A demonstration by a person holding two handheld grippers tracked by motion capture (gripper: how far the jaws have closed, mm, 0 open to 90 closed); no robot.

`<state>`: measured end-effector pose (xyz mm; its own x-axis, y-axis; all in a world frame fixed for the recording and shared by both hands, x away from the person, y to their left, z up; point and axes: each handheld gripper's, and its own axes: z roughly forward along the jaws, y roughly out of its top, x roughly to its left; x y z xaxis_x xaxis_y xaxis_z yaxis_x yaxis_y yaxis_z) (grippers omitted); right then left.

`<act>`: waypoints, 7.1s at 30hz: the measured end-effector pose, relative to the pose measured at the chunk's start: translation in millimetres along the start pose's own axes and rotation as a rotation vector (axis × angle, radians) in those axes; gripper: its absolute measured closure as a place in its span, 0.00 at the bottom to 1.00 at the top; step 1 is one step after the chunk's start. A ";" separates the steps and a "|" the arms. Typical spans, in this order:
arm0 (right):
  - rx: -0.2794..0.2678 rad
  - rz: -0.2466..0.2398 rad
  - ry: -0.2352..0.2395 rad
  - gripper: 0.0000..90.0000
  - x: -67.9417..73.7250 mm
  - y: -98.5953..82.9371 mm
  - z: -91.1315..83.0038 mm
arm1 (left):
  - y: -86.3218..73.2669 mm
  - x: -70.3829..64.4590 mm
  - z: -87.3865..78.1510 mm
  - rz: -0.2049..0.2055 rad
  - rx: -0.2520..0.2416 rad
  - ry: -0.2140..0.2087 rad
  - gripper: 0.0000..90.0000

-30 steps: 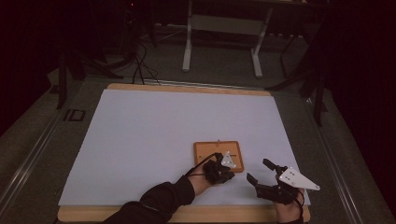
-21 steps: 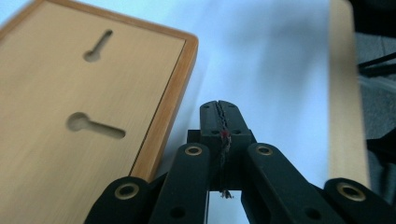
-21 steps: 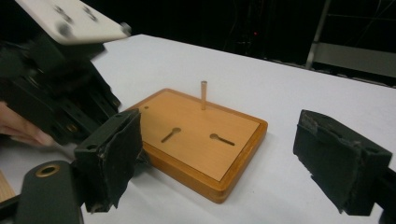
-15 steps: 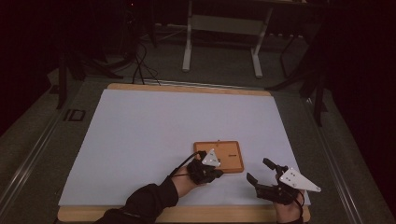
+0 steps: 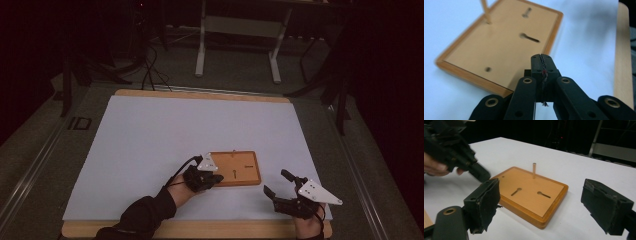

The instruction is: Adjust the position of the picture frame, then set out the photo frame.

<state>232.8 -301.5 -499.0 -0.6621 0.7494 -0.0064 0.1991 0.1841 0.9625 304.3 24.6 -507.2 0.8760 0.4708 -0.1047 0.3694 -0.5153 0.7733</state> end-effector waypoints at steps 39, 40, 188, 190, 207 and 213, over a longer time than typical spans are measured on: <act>-0.022 -0.041 -0.016 0.12 3.7 2.0 1.2 | 44.5 60.4 49.9 -0.008 -0.001 0.018 0.75; -0.014 -0.031 -0.015 0.11 3.8 1.6 1.8 | 45.3 60.8 51.7 -0.008 -0.001 0.021 0.75; 0.765 -0.746 0.339 0.74 -66.2 133.0 156.9 | -38.9 62.9 -52.1 -0.018 -0.151 -0.059 0.12; 0.766 -0.732 0.337 0.74 -68.7 133.8 159.5 | -40.0 62.7 -52.0 -0.022 -0.151 -0.060 0.12; 0.746 -0.643 0.315 0.69 -94.6 138.0 191.8 | -47.8 62.5 -45.3 -0.039 -0.158 -0.071 0.12; 0.745 -0.632 0.297 0.66 -97.1 136.2 196.9 | -49.6 62.6 -42.9 -0.038 -0.154 -0.074 0.12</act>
<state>466.5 -224.0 -420.7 -0.9341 0.2082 -0.2900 0.0824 0.9161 0.3923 327.5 110.4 -525.3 0.8849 0.4310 -0.1767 0.3555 -0.3799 0.8540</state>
